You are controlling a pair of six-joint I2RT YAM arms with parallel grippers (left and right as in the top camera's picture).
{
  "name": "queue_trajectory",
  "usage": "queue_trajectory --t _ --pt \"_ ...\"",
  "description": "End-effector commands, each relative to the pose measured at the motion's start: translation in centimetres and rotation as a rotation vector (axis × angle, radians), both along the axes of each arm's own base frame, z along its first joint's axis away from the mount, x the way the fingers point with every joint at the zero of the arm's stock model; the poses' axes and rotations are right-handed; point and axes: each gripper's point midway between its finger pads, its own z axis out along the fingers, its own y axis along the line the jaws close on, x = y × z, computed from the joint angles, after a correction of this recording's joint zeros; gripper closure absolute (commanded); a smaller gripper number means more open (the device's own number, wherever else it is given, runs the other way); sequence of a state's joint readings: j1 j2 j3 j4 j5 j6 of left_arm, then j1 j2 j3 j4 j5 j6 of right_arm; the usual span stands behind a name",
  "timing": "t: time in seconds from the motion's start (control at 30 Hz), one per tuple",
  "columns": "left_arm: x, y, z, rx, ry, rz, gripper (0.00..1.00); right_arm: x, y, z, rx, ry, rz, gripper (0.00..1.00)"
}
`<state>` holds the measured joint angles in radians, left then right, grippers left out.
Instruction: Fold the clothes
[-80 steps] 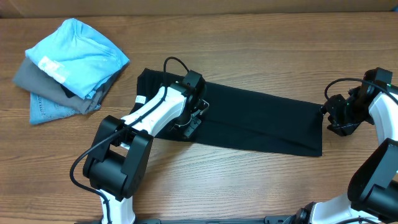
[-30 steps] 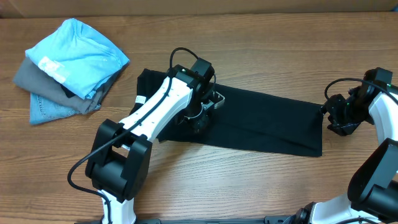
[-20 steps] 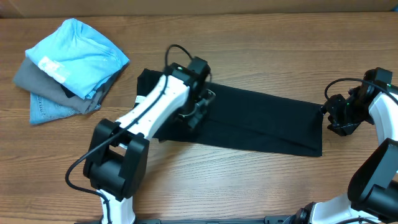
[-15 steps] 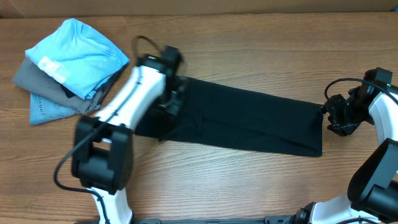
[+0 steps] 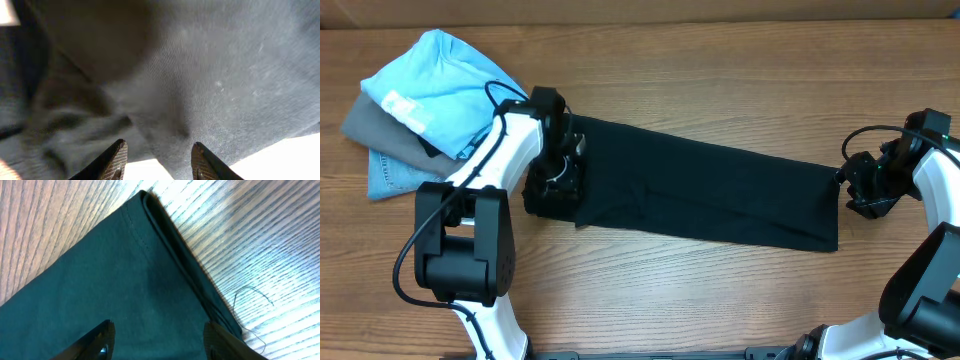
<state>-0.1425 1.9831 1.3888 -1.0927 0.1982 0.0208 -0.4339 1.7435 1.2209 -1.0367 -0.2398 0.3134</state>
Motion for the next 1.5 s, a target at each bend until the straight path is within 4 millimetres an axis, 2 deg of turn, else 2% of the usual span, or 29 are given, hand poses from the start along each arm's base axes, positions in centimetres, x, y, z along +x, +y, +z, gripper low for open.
queue_trajectory --t 0.0,0.1,0.2,0.3,0.47,0.67,0.7,0.8,0.83,0.9,1.0,1.07,1.13,1.23,1.37,1.47 --pt "-1.2 -0.5 -0.3 -0.034 0.028 0.005 0.56 0.1 0.1 0.9 -0.005 -0.032 0.003 0.40" --pt "-1.5 -0.5 -0.6 -0.033 0.036 0.005 0.62 0.2 0.1 0.9 -0.006 -0.034 0.003 0.40" --pt "-1.0 -0.6 -0.6 -0.036 0.015 0.014 0.81 0.2 0.0 0.9 -0.007 -0.036 0.003 0.40" --pt "-0.4 -0.6 -0.6 -0.037 -0.002 0.030 0.96 0.1 0.1 0.9 -0.006 -0.034 0.004 0.40" --pt "1.0 -0.1 0.3 -0.028 -0.043 0.039 0.96 0.1 0.1 0.9 -0.005 -0.032 0.004 0.40" --pt "2.8 1.4 0.7 0.048 -0.109 0.041 0.95 0.2 0.0 0.9 -0.007 -0.037 0.003 0.40" --pt "2.9 1.6 0.6 0.061 -0.115 0.040 0.92 0.2 0.0 0.9 -0.007 -0.037 0.003 0.40" --pt "3.1 1.5 0.6 0.061 -0.125 0.031 0.59 0.2 0.0 0.9 -0.008 -0.036 0.004 0.39" --pt "3.1 1.5 0.6 0.062 -0.126 0.030 0.54 0.2 0.0 0.9 -0.008 -0.037 0.003 0.39" --pt "3.2 1.7 0.6 0.069 -0.128 0.030 0.53 0.2 0.0 0.9 -0.008 -0.038 0.003 0.40" --pt "3.1 1.8 0.6 0.074 -0.126 0.033 0.56 0.3 0.0 0.9 -0.009 -0.039 0.003 0.39" --pt "2.9 1.1 0.7 0.036 -0.116 0.032 0.70 0.3 0.0 0.9 -0.009 -0.039 0.003 0.39" --pt "2.8 0.4 0.9 -0.010 -0.112 0.011 0.95 0.3 0.0 0.9 -0.009 -0.039 0.003 0.39" --pt "3.2 -0.6 1.8 -0.070 -0.130 -0.011 0.96 0.3 0.0 0.9 -0.010 -0.041 0.003 0.39" --pt "5.2 -1.2 4.0 -0.096 -0.198 -0.013 0.96 0.3 -0.1 0.9 -0.009 -0.042 0.001 0.39" --pt "6.2 -2.8 5.4 -0.164 -0.252 -0.081 0.96 0.3 -0.3 1.0 -0.002 -0.045 -0.013 0.37"
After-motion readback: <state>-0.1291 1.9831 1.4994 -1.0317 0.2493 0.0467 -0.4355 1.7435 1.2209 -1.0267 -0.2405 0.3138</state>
